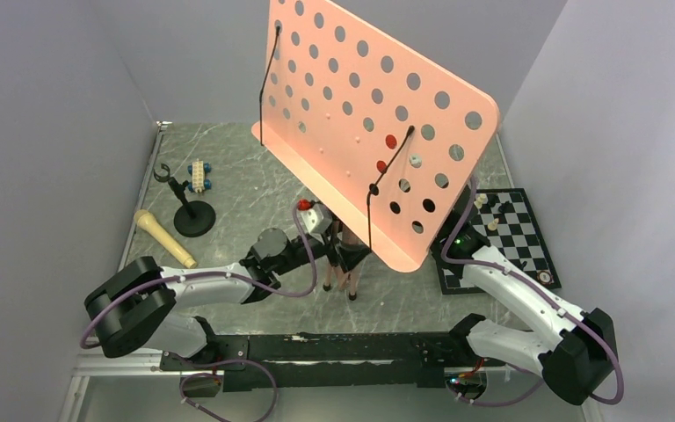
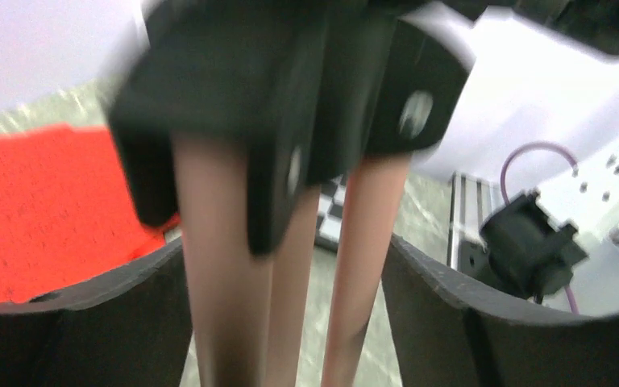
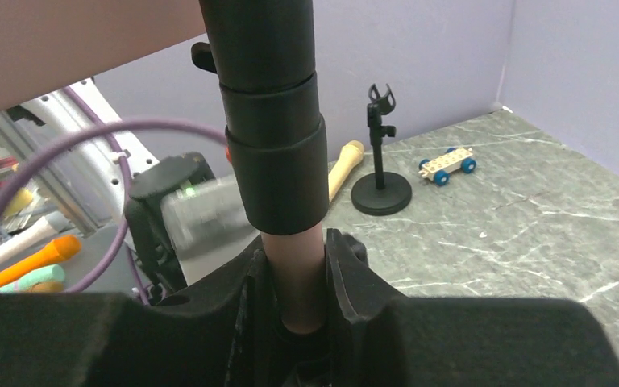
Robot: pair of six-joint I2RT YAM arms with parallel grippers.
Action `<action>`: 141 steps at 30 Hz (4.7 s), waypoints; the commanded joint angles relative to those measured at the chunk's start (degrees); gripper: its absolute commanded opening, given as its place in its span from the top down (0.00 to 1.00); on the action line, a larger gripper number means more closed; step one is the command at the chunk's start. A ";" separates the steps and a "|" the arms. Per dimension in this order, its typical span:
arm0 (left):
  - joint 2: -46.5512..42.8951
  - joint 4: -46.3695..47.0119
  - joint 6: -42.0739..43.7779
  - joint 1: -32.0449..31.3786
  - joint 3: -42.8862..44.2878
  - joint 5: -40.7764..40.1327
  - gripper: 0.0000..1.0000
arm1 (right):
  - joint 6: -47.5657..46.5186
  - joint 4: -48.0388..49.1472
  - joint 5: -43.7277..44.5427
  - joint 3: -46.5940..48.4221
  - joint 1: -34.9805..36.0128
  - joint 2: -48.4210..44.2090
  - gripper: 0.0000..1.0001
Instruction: Pack up the instrument practice props
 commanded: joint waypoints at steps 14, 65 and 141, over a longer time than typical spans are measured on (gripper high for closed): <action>1.47 -0.88 -1.75 -1.31 -4.94 1.29 0.20 | 10.77 6.10 -10.81 -1.67 1.23 0.03 1.00; -9.07 -20.13 20.40 -22.14 -2.95 -49.51 1.00 | 13.20 5.69 4.95 3.13 6.15 -0.46 1.00; 9.89 -33.00 -27.56 -18.18 -15.42 -53.08 1.00 | 48.37 20.34 -3.75 16.39 -0.88 62.20 0.92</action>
